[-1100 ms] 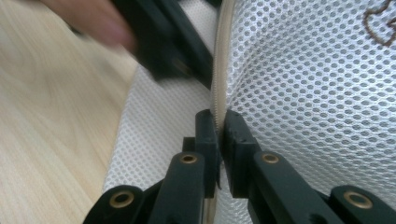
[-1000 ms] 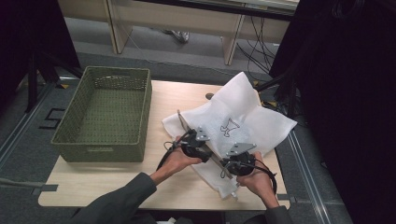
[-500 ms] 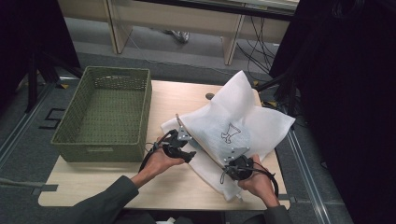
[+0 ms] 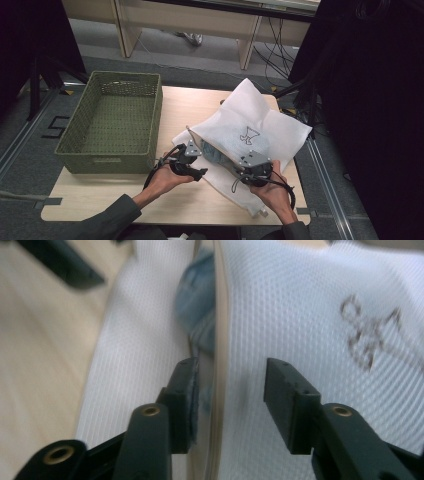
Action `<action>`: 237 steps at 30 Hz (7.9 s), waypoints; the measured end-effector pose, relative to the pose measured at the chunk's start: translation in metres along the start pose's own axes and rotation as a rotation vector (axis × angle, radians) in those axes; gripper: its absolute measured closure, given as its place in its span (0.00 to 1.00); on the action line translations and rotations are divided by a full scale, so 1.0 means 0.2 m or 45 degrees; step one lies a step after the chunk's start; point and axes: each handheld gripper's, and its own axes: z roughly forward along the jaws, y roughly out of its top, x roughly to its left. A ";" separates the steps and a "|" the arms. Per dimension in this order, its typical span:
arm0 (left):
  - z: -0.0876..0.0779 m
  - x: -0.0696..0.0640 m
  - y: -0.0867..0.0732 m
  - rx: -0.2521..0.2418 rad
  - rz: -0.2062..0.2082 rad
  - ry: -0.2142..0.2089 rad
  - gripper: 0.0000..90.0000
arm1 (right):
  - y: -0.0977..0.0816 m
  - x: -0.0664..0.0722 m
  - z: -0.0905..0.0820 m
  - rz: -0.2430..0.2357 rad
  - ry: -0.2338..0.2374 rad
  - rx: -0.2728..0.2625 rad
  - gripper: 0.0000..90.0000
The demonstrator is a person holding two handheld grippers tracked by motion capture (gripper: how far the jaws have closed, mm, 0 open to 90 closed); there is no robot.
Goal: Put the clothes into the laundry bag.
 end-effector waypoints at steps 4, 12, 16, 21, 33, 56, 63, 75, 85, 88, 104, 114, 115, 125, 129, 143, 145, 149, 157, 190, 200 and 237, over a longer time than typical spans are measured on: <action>0.01 0.01 -0.01 0.005 -0.009 0.006 0.39 | 0.10 0.02 0.06 -0.017 -0.024 -0.004 0.61; 0.04 0.04 -0.01 -0.001 -0.027 0.012 0.40 | 0.17 -0.02 0.19 -0.111 -0.038 0.137 0.92; 0.07 0.04 -0.01 -0.003 -0.039 0.018 0.44 | 0.17 -0.03 0.16 -0.037 0.063 0.110 0.97; 0.15 0.03 -0.01 0.009 -0.045 -0.006 0.52 | 0.17 0.01 0.09 -0.050 0.183 0.054 0.97; 0.37 0.01 0.07 -0.061 -0.068 0.060 0.93 | 0.15 0.05 0.04 0.012 0.253 0.027 0.97; 0.31 0.09 0.10 -0.017 -0.058 0.060 0.73 | 0.07 0.06 0.20 0.071 0.347 0.129 0.97; 0.18 0.06 0.03 0.030 -0.006 -0.015 0.72 | 0.06 0.06 0.26 0.031 0.351 0.215 0.97; 0.11 0.07 -0.01 0.062 0.028 -0.042 0.63 | 0.04 0.06 0.32 -0.012 0.319 0.319 0.97; 0.08 0.09 -0.04 0.095 0.021 -0.058 0.56 | 0.01 0.03 0.30 0.003 0.283 0.315 0.97; 0.10 0.09 -0.04 0.097 0.022 -0.086 0.52 | 0.01 0.03 0.30 -0.007 0.278 0.314 0.97; 0.09 0.02 -0.12 0.189 0.189 -0.164 0.96 | 0.00 -0.02 0.33 -0.015 0.233 0.365 0.97; 0.00 -0.12 -0.21 0.192 0.241 -0.230 0.97 | 0.03 -0.05 0.40 -0.011 0.217 0.358 0.97; 0.00 -0.13 -0.21 0.172 0.216 -0.239 0.97 | 0.04 -0.05 0.41 -0.018 0.206 0.358 0.97; -0.01 -0.10 -0.16 0.072 0.074 -0.173 0.81 | 0.10 -0.03 0.39 -0.066 0.256 0.332 0.97; 0.05 -0.09 -0.12 0.047 -0.001 -0.127 0.81 | 0.10 -0.02 0.34 -0.034 0.294 0.298 0.97; 0.27 -0.01 0.02 -0.113 -0.151 0.115 0.99 | 0.15 -0.05 0.20 0.036 0.389 0.141 0.98; 0.29 0.00 0.04 -0.154 -0.174 0.144 0.99 | 0.17 -0.04 0.18 0.033 0.382 0.136 0.98; 0.31 0.02 0.05 -0.173 -0.134 0.180 0.99 | 0.19 -0.05 0.18 0.035 0.413 0.115 0.98; 0.21 0.00 -0.02 -0.032 -0.050 0.095 0.88 | 0.13 0.00 0.30 0.033 0.444 0.222 0.97; -0.33 -0.03 -0.31 -0.018 -0.001 -0.050 0.49 | 0.12 0.08 0.23 -0.072 0.368 0.216 0.79; -0.47 0.00 -0.37 -0.033 -0.018 -0.032 0.38 | 0.10 0.13 0.11 -0.015 0.300 0.076 0.64; -0.73 0.11 -0.58 -0.126 -0.085 0.064 0.18 | -0.05 0.09 -0.04 0.358 0.201 -0.121 0.41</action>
